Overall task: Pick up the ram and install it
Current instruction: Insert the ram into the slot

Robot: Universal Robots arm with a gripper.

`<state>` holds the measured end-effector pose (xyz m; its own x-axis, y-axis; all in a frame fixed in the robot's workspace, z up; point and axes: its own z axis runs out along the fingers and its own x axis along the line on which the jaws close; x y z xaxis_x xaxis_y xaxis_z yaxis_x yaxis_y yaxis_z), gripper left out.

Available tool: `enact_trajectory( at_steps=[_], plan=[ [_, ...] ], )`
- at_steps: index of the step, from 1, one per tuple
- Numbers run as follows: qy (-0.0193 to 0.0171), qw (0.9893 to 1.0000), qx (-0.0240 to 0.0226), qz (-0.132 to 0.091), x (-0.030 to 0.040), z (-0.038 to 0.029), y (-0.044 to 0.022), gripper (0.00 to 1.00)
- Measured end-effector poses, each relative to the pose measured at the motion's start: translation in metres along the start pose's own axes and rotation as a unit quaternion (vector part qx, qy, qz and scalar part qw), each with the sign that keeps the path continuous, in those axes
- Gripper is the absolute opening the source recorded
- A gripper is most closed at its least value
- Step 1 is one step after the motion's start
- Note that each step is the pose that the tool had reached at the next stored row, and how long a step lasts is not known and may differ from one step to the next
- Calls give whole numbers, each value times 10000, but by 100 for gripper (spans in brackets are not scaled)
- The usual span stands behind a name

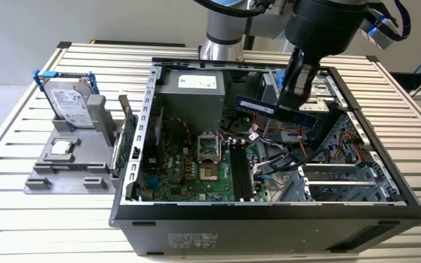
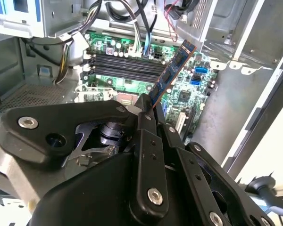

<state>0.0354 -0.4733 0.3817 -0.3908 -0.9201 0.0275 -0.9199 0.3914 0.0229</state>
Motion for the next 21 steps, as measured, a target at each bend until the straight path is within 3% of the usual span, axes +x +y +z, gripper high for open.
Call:
enact_trajectory(
  at_steps=[12, 21],
  plan=[
    [-9, 9993, -10, 375, -4, 0, -14, 0],
    [-16, 9975, -20, 713, -1, 0, -17, 0]
  ],
)
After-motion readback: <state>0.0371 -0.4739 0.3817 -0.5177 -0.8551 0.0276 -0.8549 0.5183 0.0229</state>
